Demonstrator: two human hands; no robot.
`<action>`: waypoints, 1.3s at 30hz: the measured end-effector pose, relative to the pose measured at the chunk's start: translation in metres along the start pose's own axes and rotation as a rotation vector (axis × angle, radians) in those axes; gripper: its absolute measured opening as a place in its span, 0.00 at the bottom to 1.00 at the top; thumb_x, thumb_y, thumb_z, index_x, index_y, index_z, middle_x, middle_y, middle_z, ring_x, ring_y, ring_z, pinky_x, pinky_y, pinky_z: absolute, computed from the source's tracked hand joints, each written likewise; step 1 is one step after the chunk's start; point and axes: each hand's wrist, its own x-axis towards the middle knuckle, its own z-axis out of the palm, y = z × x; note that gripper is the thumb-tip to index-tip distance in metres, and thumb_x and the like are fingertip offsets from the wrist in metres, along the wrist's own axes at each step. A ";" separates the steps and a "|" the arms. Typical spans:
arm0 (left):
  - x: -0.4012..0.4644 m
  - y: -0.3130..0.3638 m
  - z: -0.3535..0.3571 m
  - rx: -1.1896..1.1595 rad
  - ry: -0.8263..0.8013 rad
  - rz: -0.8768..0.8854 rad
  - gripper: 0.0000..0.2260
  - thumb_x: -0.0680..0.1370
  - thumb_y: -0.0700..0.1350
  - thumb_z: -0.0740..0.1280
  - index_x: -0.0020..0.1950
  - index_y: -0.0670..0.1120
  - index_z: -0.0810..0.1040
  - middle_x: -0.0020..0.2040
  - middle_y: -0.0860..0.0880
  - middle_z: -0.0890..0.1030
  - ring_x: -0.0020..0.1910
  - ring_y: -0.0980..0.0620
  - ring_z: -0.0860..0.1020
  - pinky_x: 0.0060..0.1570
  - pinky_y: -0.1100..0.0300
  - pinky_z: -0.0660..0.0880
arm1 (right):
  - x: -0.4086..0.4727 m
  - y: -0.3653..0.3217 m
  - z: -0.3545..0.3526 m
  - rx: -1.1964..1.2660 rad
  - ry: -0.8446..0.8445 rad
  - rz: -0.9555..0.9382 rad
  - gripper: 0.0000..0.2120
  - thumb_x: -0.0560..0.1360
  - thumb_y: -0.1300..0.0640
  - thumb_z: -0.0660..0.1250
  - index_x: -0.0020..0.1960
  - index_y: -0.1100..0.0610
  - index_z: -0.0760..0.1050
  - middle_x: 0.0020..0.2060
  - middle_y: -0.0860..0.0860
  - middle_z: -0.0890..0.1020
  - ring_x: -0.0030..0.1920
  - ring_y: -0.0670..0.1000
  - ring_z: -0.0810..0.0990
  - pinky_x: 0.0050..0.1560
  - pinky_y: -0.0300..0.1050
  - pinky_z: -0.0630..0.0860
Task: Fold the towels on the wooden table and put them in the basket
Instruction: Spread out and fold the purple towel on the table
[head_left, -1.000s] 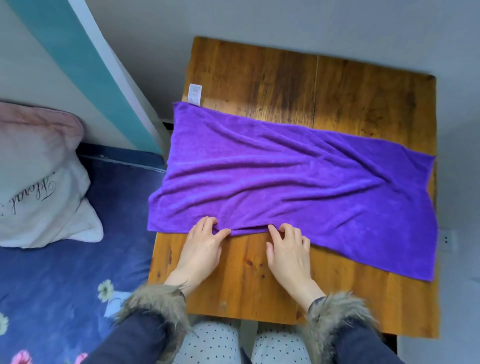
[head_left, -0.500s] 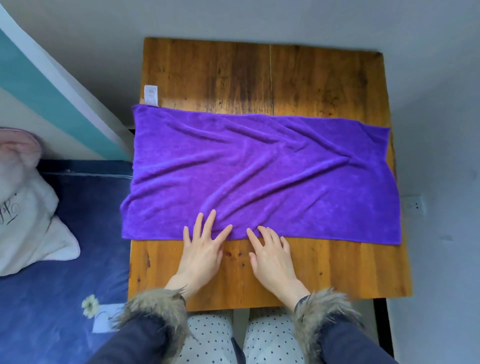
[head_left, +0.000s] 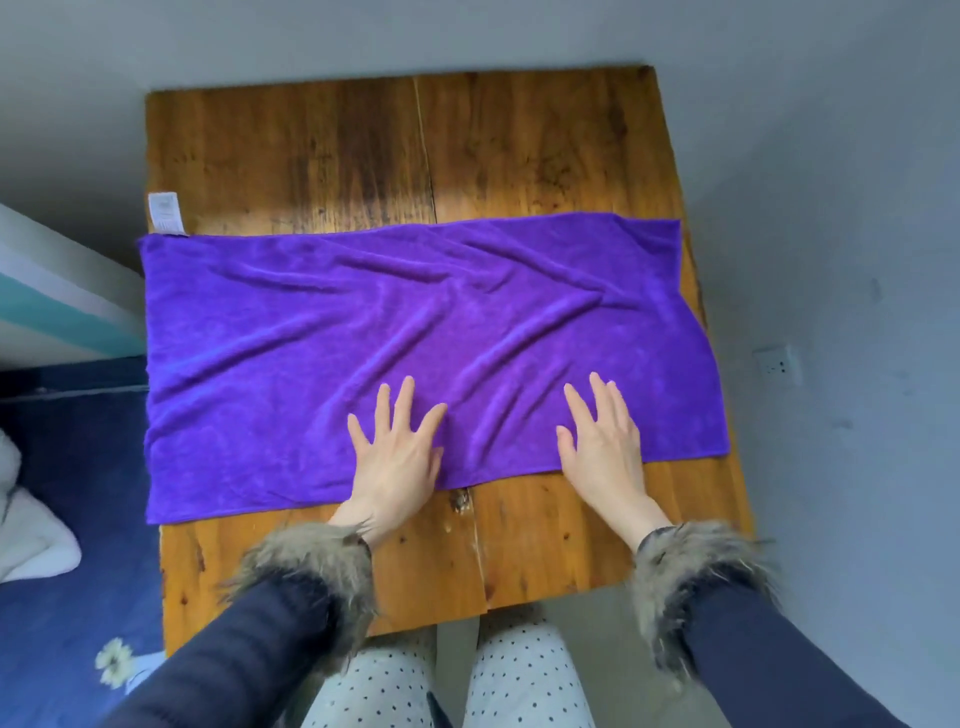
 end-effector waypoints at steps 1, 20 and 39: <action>0.008 0.013 0.000 0.024 -0.017 0.031 0.25 0.79 0.52 0.58 0.75 0.54 0.56 0.77 0.44 0.44 0.75 0.40 0.43 0.65 0.31 0.52 | 0.008 0.015 -0.006 -0.027 -0.023 0.004 0.26 0.77 0.55 0.62 0.73 0.56 0.61 0.75 0.58 0.55 0.75 0.59 0.52 0.70 0.59 0.61; 0.074 0.125 0.012 0.092 0.049 0.098 0.33 0.73 0.62 0.64 0.74 0.57 0.57 0.77 0.43 0.48 0.75 0.37 0.45 0.59 0.23 0.52 | 0.111 0.114 -0.064 0.112 0.218 -0.093 0.24 0.77 0.47 0.53 0.68 0.59 0.69 0.66 0.57 0.72 0.66 0.58 0.70 0.60 0.56 0.68; 0.116 0.142 0.027 0.098 0.133 0.080 0.32 0.73 0.68 0.50 0.75 0.59 0.52 0.78 0.45 0.48 0.75 0.38 0.46 0.60 0.24 0.44 | 0.230 0.130 -0.094 -0.201 -0.033 -0.213 0.28 0.81 0.51 0.52 0.76 0.61 0.49 0.76 0.56 0.47 0.76 0.54 0.44 0.74 0.56 0.44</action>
